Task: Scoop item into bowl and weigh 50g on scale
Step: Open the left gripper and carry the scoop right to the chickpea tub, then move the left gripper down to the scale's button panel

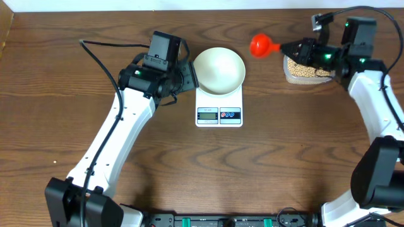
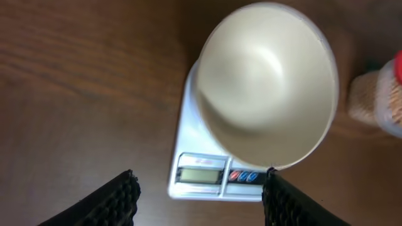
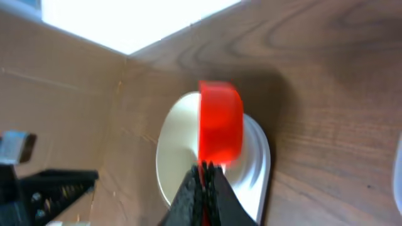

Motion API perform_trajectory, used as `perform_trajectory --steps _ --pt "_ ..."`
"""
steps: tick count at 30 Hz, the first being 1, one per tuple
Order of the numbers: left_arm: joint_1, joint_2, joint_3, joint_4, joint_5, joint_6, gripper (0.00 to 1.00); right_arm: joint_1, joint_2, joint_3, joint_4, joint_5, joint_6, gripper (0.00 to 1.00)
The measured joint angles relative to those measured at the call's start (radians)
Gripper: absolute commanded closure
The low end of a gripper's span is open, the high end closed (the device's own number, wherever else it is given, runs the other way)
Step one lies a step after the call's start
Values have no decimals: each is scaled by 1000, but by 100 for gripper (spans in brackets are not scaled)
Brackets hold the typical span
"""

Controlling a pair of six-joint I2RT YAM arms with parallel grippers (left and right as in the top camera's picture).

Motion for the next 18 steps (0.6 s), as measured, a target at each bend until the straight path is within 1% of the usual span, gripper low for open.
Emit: perform_trajectory --steps 1,2,3,5,6,7,8,9,10,14,18 --pt "0 0 0 -13 -3 3 35 -5 0 20 -31 -2 -11 99" --pt "0 0 0 -17 -3 5 44 -12 0 42 -66 0 -30 99" --pt "0 0 0 -24 -3 5 49 -18 0 56 -87 1 -38 99" --pt "0 0 0 -45 -3 10 64 -45 0 100 -142 1 -64 99" --pt "-2 0 0 -47 -2 13 68 -56 0 114 -156 1 -69 99" --pt "-5 0 0 -48 -3 10 78 -79 0 138 -181 1 -80 99" --pt "-12 0 -2 -52 -3 12 81 -92 0 146 -185 2 -83 99" --pt "-19 0 -7 -51 -3 10 89 -100 0 150 -188 2 -85 99" --pt "-33 0 -21 -51 -5 10 92 -121 0 158 -213 6 -90 99" --pt "-120 1 -105 -49 -3 16 93 -169 -1 158 -272 32 -108 99" --pt "-181 1 -154 8 -3 16 93 -182 -1 158 -301 31 -121 99"
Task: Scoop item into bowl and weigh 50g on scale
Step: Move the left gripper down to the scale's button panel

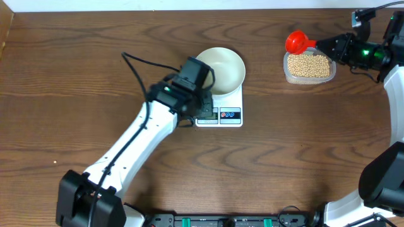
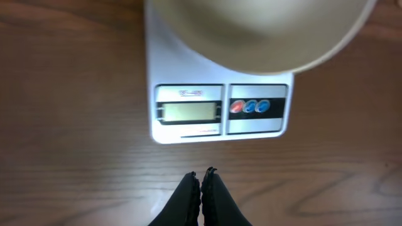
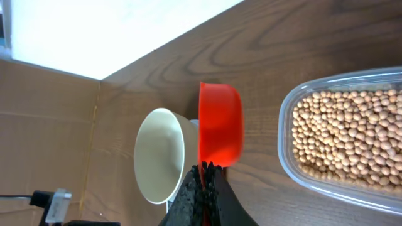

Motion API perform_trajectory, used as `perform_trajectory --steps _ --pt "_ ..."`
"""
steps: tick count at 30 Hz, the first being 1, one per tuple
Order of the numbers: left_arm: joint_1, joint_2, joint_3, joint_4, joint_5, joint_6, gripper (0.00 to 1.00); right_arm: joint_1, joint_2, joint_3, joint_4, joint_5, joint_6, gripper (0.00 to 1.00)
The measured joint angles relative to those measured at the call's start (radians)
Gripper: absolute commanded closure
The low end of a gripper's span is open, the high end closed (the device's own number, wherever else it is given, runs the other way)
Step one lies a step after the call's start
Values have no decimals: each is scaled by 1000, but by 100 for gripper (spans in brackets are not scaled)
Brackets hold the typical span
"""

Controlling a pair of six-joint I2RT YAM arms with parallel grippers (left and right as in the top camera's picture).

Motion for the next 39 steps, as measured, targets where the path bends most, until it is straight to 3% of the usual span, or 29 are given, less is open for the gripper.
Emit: perform_trajectory --steps 12,20,29,39 --pt "-69 1 -85 167 -2 -4 92 0 0 0 -84 55 -58 99" --pt "-182 21 -199 334 -3 91 93 0 0 0 -85 88 -66 99" --pt "-182 165 -206 475 -68 213 93 0 0 0 -96 116 -66 99" --pt "-150 228 -206 531 -105 231 93 0 0 0 -97 117 -66 99"
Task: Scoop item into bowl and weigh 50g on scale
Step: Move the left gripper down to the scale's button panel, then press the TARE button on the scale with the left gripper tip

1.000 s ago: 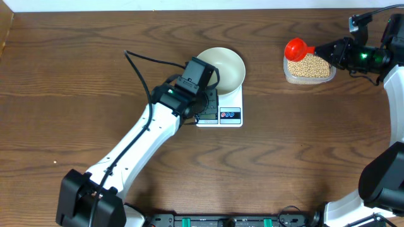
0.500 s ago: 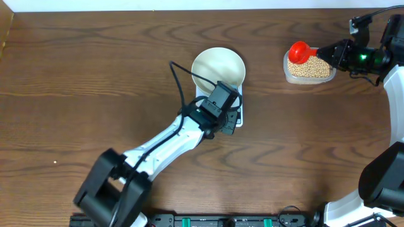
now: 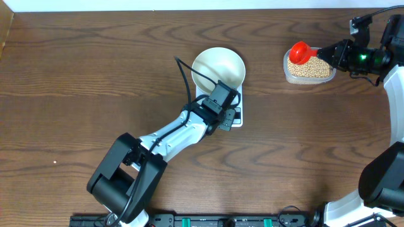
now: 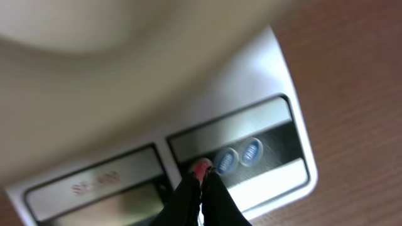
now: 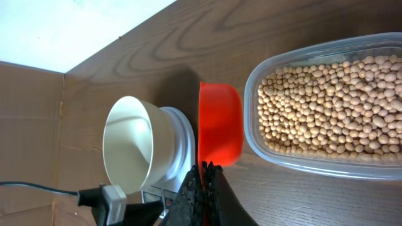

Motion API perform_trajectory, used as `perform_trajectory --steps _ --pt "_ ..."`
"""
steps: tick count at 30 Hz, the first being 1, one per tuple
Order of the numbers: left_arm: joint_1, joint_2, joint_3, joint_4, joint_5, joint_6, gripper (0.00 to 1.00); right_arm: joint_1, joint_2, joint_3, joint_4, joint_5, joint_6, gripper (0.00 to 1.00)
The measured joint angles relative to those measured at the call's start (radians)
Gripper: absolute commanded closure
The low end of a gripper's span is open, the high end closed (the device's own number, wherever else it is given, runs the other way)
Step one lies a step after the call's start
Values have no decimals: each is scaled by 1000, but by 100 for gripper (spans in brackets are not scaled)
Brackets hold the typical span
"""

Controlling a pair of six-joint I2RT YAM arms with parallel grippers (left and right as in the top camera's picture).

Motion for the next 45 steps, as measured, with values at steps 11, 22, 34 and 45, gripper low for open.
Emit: perform_trajectory --steps 11,22,34,45 --pt "24 38 0 54 -3 0 93 0 0 0 -3 23 -1 99" --pt "24 22 0 47 24 27 93 0 0 0 -3 33 -1 99" --pt "24 2 0 24 49 45 94 0 0 0 -10 34 -3 99" --pt "24 42 0 43 53 46 93 0 0 0 -18 36 -16 99"
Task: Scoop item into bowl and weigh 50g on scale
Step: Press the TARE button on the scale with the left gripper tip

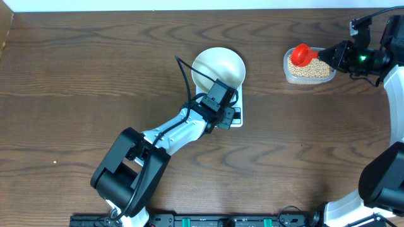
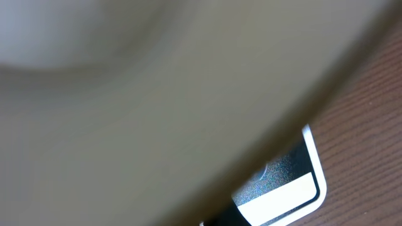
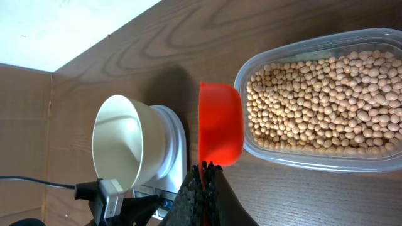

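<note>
A cream bowl (image 1: 218,68) stands on the white scale (image 1: 235,96). My left gripper (image 1: 230,116) is shut, its tip down at the scale's button panel (image 2: 284,182). The bowl's blurred underside (image 2: 125,94) fills most of the left wrist view, and only a sliver of the fingers shows at the bottom edge. My right gripper (image 3: 206,168) is shut on the handle of a red scoop (image 3: 220,125). The scoop (image 1: 302,53) hangs at the left end of the clear tub of soybeans (image 1: 310,65) and looks empty from above.
The left arm (image 1: 170,135) lies diagonally across the table in front of the scale, its cable (image 1: 187,75) looping beside the bowl. The tub (image 3: 320,107) sits near the table's far right edge, with the white wall beyond it.
My left gripper has pushed in closer under the bowl at the scale's panel, so the bowl now fills its view. The scoop has shifted slightly further over the tub's left end.
First my left gripper was open beside the bowl, and the scoop hung between the bowl and the tub. Then the left gripper was shut in front of the scale, with the scoop at the tub. Later its tip touched the red button, where it stays.
</note>
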Motion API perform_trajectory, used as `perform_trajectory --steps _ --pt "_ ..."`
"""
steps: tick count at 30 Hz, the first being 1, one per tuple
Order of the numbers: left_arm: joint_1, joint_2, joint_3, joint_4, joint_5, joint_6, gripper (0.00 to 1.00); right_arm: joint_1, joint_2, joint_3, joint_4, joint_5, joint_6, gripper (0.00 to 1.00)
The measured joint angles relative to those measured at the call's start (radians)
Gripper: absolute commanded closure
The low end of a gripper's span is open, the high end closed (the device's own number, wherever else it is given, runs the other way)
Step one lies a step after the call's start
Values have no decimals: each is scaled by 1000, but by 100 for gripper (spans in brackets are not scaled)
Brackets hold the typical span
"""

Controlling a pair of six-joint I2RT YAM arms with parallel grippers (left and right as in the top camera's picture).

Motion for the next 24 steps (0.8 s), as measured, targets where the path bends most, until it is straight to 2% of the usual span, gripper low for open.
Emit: perform_trajectory --steps 8,19,24 --pt "0 -24 1 -36 -1 0 93 0 0 0 0 0 -4 99" --pt "1 -364 1 -100 -8 0 93 0 0 0 0 0 -18 99" --pt "1 -400 1 -154 -54 0 93 0 0 0 0 19 -35 99"
